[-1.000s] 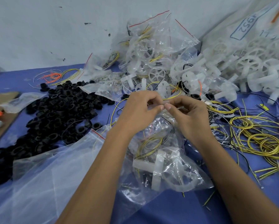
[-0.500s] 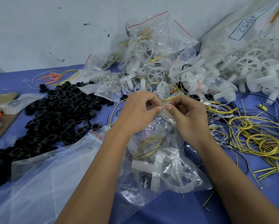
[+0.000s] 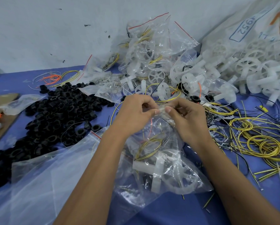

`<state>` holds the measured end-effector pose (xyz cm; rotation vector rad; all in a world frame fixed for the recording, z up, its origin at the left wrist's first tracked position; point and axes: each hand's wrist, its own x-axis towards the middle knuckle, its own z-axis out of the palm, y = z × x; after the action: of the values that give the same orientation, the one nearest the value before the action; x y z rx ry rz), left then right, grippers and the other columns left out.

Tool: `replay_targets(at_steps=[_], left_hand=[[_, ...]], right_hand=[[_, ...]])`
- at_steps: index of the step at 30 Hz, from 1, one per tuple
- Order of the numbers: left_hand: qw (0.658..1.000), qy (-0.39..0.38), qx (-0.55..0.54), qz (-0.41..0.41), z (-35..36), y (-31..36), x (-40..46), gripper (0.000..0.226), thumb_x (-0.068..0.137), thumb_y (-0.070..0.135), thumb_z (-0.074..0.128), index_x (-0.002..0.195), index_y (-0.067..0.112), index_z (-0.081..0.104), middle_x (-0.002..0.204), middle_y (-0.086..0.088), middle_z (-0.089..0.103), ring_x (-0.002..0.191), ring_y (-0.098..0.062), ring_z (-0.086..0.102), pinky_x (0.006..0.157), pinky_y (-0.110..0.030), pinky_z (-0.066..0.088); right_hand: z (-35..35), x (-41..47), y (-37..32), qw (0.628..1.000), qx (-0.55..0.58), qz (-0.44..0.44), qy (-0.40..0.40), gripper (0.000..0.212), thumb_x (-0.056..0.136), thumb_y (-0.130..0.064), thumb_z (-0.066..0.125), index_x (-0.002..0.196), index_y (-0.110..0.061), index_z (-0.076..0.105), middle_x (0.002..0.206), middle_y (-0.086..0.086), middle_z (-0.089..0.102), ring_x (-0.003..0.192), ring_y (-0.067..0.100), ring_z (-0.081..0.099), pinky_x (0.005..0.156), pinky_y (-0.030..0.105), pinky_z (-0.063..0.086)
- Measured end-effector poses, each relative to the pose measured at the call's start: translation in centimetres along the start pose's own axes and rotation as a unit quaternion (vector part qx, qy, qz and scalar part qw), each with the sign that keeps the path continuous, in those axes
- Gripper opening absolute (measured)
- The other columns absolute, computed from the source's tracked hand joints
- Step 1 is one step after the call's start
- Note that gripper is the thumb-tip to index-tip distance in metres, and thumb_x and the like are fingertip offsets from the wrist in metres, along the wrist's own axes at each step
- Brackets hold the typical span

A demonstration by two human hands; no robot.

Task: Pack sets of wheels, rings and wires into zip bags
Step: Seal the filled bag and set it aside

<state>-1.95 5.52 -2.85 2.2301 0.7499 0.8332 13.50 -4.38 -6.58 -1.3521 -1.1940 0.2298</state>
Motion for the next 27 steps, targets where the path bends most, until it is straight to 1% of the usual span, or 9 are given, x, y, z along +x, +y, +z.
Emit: replay_targets(at_steps=[2, 5, 11, 13, 15, 17, 20, 22, 27], left_hand=[[1.000, -0.004, 0.023, 0.011, -0.03, 0.11, -0.02, 0.005, 0.084, 0.014, 0.083, 0.083, 0.012, 0.078, 0.078, 0.000, 0.073, 0.076, -0.018, 0.068, 0.076, -0.036, 0.055], [0.998, -0.006, 0.049, 0.025, 0.14, 0.32, -0.09, 0.005, 0.084, 0.014, 0.082, 0.083, 0.014, 0.077, 0.079, 0.002, 0.072, 0.078, -0.017, 0.067, 0.078, -0.039, 0.054], [0.999, -0.012, 0.043, 0.020, 0.08, 0.25, -0.11, 0.005, 0.084, 0.015, 0.082, 0.083, 0.017, 0.078, 0.078, 0.007, 0.073, 0.076, -0.009, 0.067, 0.078, -0.034, 0.055], [0.998, -0.016, 0.052, 0.026, 0.17, 0.07, -0.16, 0.005, 0.084, 0.014, 0.082, 0.082, 0.015, 0.078, 0.078, 0.006, 0.073, 0.077, -0.011, 0.067, 0.078, -0.037, 0.054], [0.997, -0.019, 0.071, 0.034, 0.32, -0.06, -0.15, 0.007, 0.083, 0.014, 0.083, 0.080, 0.015, 0.076, 0.079, 0.004, 0.072, 0.078, -0.017, 0.067, 0.078, -0.041, 0.054], [0.996, -0.015, 0.078, 0.036, 0.46, -0.12, -0.07, 0.007, 0.083, 0.014, 0.083, 0.081, 0.016, 0.076, 0.080, 0.003, 0.072, 0.079, -0.018, 0.067, 0.078, -0.043, 0.055], [0.997, -0.011, 0.069, 0.022, 0.43, -0.12, -0.01, 0.005, 0.084, 0.019, 0.083, 0.083, 0.019, 0.078, 0.079, 0.010, 0.072, 0.079, -0.010, 0.068, 0.080, -0.038, 0.056], [0.998, -0.015, 0.065, 0.010, 0.19, -0.29, -0.04, 0.007, 0.084, 0.023, 0.083, 0.081, 0.021, 0.078, 0.076, 0.014, 0.071, 0.076, -0.005, 0.067, 0.078, -0.035, 0.057], [0.996, -0.020, 0.086, 0.026, 0.06, -0.56, -0.19, 0.008, 0.085, 0.015, 0.082, 0.079, 0.017, 0.077, 0.079, 0.006, 0.073, 0.078, -0.012, 0.068, 0.078, -0.041, 0.056]], right_hand=[[0.01, -0.08, -0.08, 1.000, -0.017, 0.000, -0.013, 0.009, 0.091, -0.007, 0.073, 0.085, -0.013, 0.072, 0.079, -0.005, 0.071, 0.073, 0.008, 0.065, 0.069, 0.028, 0.051], [0.17, -0.28, -0.27, 0.998, -0.050, -0.031, -0.028, 0.005, 0.089, -0.007, 0.075, 0.088, -0.011, 0.075, 0.084, -0.001, 0.074, 0.081, 0.018, 0.069, 0.076, 0.039, 0.056], [0.00, -0.13, -0.04, 0.999, -0.030, -0.027, -0.022, 0.009, 0.087, -0.002, 0.076, 0.082, -0.009, 0.074, 0.082, 0.005, 0.073, 0.082, 0.027, 0.069, 0.080, 0.051, 0.055], [0.04, -0.15, -0.09, 0.997, -0.056, -0.038, -0.035, 0.006, 0.087, -0.003, 0.076, 0.085, -0.009, 0.075, 0.084, 0.003, 0.073, 0.083, 0.022, 0.070, 0.081, 0.047, 0.056], [0.01, -0.18, -0.25, 0.985, -0.133, -0.098, -0.050, 0.004, 0.087, -0.006, 0.077, 0.089, -0.009, 0.076, 0.086, -0.001, 0.073, 0.084, 0.016, 0.068, 0.081, 0.038, 0.055], [-0.13, -0.14, -0.41, 0.973, -0.175, -0.142, -0.045, 0.004, 0.087, -0.008, 0.079, 0.090, -0.009, 0.077, 0.086, -0.003, 0.073, 0.084, 0.017, 0.065, 0.079, 0.037, 0.053], [-0.37, -0.08, -0.49, 0.973, -0.180, -0.141, -0.029, 0.004, 0.085, -0.004, 0.080, 0.086, -0.007, 0.076, 0.083, -0.001, 0.072, 0.084, 0.022, 0.064, 0.076, 0.042, 0.054], [-0.30, -0.15, -0.53, 0.972, -0.188, -0.137, -0.027, 0.005, 0.085, -0.002, 0.078, 0.084, -0.006, 0.075, 0.081, -0.001, 0.071, 0.083, 0.022, 0.063, 0.075, 0.040, 0.053], [-0.23, -0.15, -0.67, 0.962, -0.230, -0.141, -0.037, 0.005, 0.085, -0.004, 0.078, 0.086, -0.007, 0.074, 0.085, -0.001, 0.070, 0.085, 0.024, 0.060, 0.079, 0.033, 0.045]])
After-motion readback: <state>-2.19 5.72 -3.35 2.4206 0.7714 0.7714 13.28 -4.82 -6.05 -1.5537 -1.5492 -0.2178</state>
